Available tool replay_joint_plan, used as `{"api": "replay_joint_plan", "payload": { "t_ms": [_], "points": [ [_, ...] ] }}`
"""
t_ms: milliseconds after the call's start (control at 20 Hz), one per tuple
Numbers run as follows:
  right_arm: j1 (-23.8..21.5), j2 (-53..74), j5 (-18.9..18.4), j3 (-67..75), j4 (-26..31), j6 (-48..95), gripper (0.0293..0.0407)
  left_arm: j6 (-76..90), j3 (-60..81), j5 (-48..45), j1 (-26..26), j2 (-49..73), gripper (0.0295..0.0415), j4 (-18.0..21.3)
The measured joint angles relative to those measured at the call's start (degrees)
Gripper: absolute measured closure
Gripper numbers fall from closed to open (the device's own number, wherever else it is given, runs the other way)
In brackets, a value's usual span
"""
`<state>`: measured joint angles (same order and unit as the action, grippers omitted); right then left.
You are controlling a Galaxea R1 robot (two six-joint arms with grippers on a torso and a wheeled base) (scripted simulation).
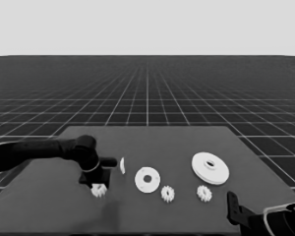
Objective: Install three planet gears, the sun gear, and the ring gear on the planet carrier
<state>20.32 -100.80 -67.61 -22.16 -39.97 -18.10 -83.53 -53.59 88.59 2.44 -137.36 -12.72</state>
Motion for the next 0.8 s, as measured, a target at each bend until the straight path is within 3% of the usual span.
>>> {"api": "replay_joint_plan", "payload": {
  "t_ms": [100, 200, 300, 600, 700, 800],
  "points": [
    [0.0, 0.0, 0.0, 0.0, 0.0, 0.0, 0.0315, -0.01, 0.02, 0.01, -0.14, 0.0, 0.0398, 0.15],
    [0.0, 0.0, 0.0, 0.0, 0.0, 0.0, 0.0315, -7.61, -12.81, 1.84, -1.35, -19.43, 0.0398, 1.28],
    [0.0, 0.0, 0.0, 0.0, 0.0, 0.0, 0.0315, -6.43, -20.8, 1.5, -1.65, -27.24, 0.0398, 1.64],
    [0.0, 0.0, 0.0, 0.0, 0.0, 0.0, 0.0315, -4.99, -25.75, 1.19, -1.71, -30.82, 0.0398, 1.8],
    [0.0, 0.0, 0.0, 0.0, 0.0, 0.0, 0.0315, -2.64, -28.9, 0.41, 4.83, -31.45, 0.0398, -4.73],
    [0.0, 0.0, 0.0, 0.0, 0.0, 0.0, 0.0315, -1.48, -30.6, -0.21, 7.08, -31.8, 0.0398, -6.84]
  ]
}}
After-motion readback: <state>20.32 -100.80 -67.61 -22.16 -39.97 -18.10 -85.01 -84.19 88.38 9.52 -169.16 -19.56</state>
